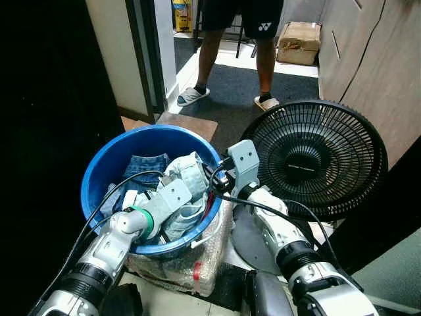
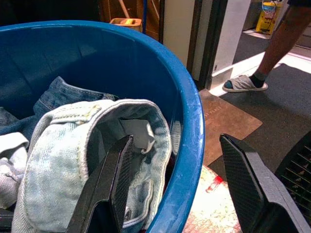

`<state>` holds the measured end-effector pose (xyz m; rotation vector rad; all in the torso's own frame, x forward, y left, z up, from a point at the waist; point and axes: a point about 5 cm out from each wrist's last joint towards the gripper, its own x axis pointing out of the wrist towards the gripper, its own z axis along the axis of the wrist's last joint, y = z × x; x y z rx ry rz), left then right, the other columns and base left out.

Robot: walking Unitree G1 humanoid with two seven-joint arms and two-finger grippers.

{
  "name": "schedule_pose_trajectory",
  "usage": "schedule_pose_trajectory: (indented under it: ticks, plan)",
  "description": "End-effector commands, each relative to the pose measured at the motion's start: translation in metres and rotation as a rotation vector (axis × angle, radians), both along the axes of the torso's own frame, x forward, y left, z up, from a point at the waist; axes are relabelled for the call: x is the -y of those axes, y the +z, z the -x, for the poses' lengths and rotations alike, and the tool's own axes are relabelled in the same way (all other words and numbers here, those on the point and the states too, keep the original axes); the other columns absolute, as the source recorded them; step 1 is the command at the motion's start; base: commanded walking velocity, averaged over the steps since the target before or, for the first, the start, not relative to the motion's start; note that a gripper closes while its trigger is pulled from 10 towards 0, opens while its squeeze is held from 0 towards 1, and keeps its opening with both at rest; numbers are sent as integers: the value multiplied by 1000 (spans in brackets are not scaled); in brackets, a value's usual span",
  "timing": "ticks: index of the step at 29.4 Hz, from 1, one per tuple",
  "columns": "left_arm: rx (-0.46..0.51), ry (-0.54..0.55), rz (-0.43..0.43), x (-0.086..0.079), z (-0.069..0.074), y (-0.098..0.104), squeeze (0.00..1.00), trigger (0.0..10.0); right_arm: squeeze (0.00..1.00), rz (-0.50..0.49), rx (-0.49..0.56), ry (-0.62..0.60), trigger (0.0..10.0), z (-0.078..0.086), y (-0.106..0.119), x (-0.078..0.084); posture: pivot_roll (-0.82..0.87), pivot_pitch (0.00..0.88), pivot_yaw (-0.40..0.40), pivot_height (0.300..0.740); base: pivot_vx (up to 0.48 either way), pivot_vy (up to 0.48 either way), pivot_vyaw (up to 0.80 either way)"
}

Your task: Clothes washing

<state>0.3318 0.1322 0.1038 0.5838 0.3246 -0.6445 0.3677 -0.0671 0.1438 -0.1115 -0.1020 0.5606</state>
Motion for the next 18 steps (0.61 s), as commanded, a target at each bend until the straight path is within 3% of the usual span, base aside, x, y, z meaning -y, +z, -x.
schedule_pose_trajectory:
  ticks: [1, 9, 18]
  plan:
    - [-59, -10, 19, 6, 6, -10, 0, 10000, 0, 0, -27, 9, 10000, 2, -6, -3, 119, 66, 7, 471, 0, 0, 0]
    - [-53, 5, 69, 9, 3, -2, 0, 10000, 0, -7, -27, 10, 10000, 3, -6, -4, 120, 66, 10, 471, 0, 0, 0]
    - [-57, 3, 72, 10, 4, -1, 0, 10000, 0, -129, 14, -25, 10000, -6, 17, 3, 120, 66, 10, 471, 0, 0, 0]
